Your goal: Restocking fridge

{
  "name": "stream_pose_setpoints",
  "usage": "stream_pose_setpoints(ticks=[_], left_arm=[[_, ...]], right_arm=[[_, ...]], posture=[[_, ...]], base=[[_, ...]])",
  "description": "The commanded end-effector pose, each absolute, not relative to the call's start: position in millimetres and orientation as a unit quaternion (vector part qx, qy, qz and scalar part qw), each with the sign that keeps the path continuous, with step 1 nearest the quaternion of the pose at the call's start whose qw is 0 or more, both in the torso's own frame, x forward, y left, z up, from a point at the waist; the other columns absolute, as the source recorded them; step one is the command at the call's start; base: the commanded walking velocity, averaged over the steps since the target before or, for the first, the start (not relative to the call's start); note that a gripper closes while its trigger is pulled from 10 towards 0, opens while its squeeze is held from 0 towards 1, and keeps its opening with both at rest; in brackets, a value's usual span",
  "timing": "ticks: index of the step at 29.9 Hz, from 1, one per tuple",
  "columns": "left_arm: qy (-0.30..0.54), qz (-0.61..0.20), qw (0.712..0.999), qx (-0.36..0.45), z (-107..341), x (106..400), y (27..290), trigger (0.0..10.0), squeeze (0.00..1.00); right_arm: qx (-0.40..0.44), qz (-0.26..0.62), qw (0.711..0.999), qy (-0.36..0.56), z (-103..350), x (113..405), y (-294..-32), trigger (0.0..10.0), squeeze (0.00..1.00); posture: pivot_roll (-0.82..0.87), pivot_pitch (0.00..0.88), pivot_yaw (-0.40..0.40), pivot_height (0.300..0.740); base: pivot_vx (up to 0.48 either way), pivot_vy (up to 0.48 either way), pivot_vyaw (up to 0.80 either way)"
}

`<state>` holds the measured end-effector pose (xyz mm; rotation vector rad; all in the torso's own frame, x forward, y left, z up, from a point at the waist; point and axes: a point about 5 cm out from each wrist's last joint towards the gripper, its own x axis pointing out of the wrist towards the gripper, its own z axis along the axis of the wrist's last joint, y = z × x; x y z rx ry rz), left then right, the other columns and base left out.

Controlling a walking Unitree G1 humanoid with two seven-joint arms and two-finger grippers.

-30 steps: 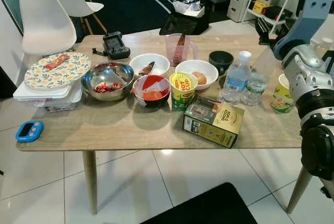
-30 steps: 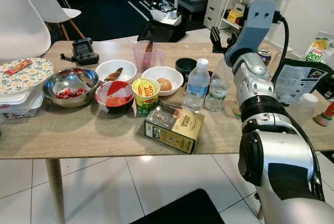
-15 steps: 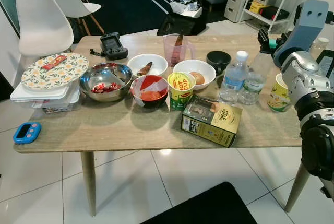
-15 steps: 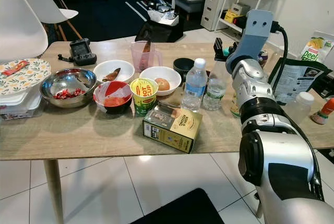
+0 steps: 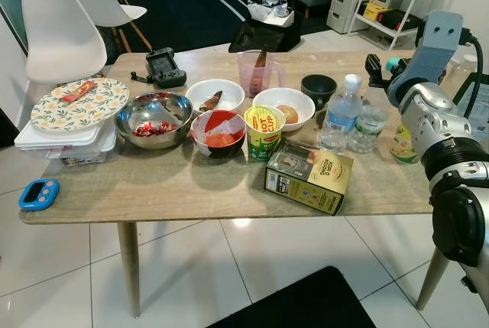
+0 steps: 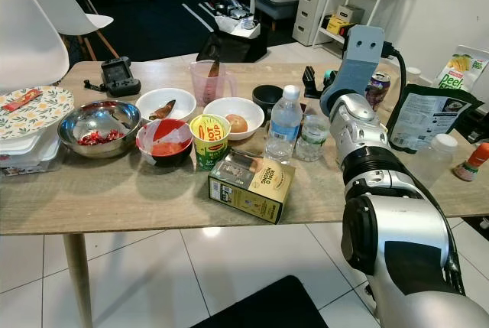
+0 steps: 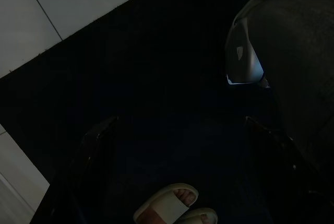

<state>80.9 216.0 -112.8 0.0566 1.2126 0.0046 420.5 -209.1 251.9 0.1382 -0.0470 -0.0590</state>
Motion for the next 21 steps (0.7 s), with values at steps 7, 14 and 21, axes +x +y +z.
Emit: stream_pose_setpoints(ticks=[7, 14, 21], left_arm=[[0.575, -0.005, 0.818, 0.017, -115.4, 76.0, 206.6, 10.0, 0.0], [0.577, -0.004, 0.817, 0.015, -115.9, 74.1, 205.7, 10.0, 0.0], [0.58, -0.003, 0.815, 0.011, -117.0, 69.1, 203.4, 10.0, 0.0]], right_arm=[[0.064, -0.05, 0.997, -0.015, 247.9, 419.7, -212.7, 10.0, 0.0], [0.064, -0.06, 0.996, -0.016, 246.8, 419.0, -216.4, 10.0, 0.0], [0.06, -0.068, 0.996, -0.019, 248.7, 418.6, -220.1, 10.0, 0.0]], posture=[[0.01, 0.0, -0.06, 0.74], [0.02, 0.0, -0.068, 0.74], [0.02, 0.0, -0.08, 0.74]], base=[[0.0, 0.0, 0.0], [0.0, 0.0, 0.0], [0.0, 0.0, 0.0]])
